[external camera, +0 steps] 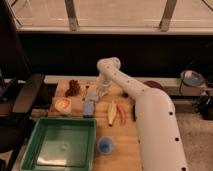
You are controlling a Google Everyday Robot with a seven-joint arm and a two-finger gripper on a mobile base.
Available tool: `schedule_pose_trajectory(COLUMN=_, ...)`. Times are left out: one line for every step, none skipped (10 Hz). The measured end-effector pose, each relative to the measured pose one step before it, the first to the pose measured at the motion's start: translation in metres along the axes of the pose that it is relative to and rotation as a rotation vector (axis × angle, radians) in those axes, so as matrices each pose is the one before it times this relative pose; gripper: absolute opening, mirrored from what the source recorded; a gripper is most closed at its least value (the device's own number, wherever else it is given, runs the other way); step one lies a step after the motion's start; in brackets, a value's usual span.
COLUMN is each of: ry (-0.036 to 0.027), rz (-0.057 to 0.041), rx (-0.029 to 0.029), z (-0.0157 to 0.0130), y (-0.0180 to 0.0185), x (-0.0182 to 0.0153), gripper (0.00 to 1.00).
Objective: Wipe table surface with towel
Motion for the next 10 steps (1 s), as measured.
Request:
schedule_pose_trajectory(ry=-0.00273, rz=0.01129, rx=-0.00556, z=-0.0003, y=0.00907, x=0.00417, gripper=0.2)
schedule_pose_trajectory(ry=-0.00192, rz=0.021, rx=-0.00378, z=-0.00302, y=0.01291, x=0.00918, gripper=0.2)
schedule_pose_trajectory(ry=0.00064, rz=0.02916, rx=-0.00634, z=-0.00375, y=0.01744, x=0.0154, gripper=0.2)
schedule_pose_trajectory(ry=0.00537, rz=0.0286, rx=-0.00358, z=-0.00523, y=0.01689, x=0.01883, gripper=0.2)
schedule_pose_trajectory(ry=0.00796, rz=0.02953, rx=-0.00348, z=-0.00527, y=0.01394, x=0.01967, gripper=0.2)
schedule_pose_trajectory(ry=0.00668, rz=0.00958, rx=0.00182, z=-0.0048, y=0.00502, x=0.01276, gripper=0.2)
schedule_pose_trajectory(ry=0.00882, rz=0.00062, rx=0.0042, z=-0.00545, y=0.00156, x=0.01112, gripper=0.2)
schedule_pose_trajectory(ry=0.00552, rz=-0.00313, rx=0.00488, z=-0.00374, y=-0.00138, x=0.00639, gripper=0.2)
schedule_pose_trajectory(ry=0.00966, rz=-0.00953, rx=0.00707, z=-0.00495, y=-0.005, x=0.00562, gripper=0.2)
schedule_pose_trajectory(ry=0.00264, rz=-0.01359, rx=0.00863, z=-0.00251, y=-0.0078, x=-0.00131, gripper=0.2)
